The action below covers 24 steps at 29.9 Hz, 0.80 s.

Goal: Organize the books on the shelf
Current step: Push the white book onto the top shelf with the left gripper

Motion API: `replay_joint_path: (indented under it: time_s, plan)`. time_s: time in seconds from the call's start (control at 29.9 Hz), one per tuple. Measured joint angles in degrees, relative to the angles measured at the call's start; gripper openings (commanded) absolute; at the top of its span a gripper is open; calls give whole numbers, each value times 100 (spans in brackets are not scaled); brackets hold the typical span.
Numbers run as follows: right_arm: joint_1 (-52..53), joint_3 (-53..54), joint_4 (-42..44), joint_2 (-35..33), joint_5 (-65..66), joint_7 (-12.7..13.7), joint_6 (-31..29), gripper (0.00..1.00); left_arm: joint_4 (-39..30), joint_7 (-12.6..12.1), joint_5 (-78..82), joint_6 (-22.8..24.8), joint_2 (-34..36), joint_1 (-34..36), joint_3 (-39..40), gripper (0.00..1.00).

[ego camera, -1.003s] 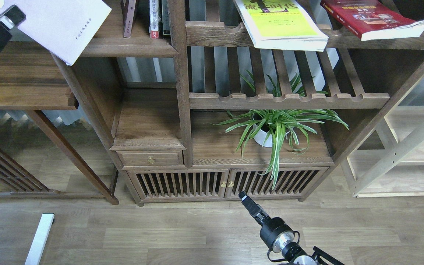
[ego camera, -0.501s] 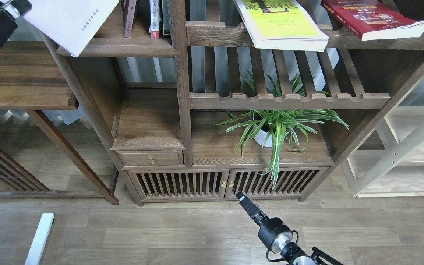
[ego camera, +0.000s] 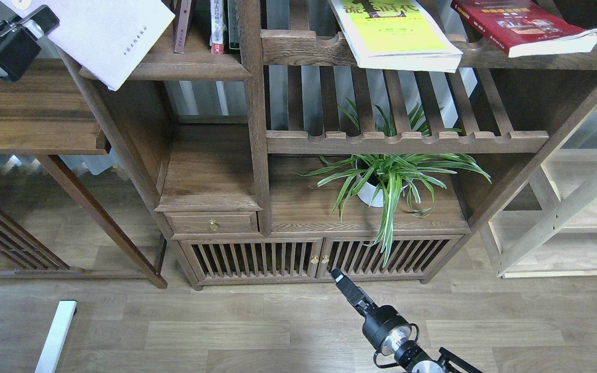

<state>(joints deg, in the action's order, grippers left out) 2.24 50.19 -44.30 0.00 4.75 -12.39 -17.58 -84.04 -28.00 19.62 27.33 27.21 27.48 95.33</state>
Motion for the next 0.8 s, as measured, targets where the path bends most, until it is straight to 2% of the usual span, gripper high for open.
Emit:
replay_joint_path:
  time_s: [0.2,0.43,0.57,0.8]
  plan:
    - [-20,-1,-10,0,0,0,-16,97,28,0,115,-481,-21,112,-150,4]
    - [-22,-24,-25,0,0,3,-17,97,149,0,227,-693,-55,307,-313,4]
    - [-22,-26,-64,0,0,3,-17,97,196,0,280,-876,-54,540,-479,4]
    - [-59,-26,-152,0,0,3,-36,97,280,0,347,-1495,-33,1078,-935,4]
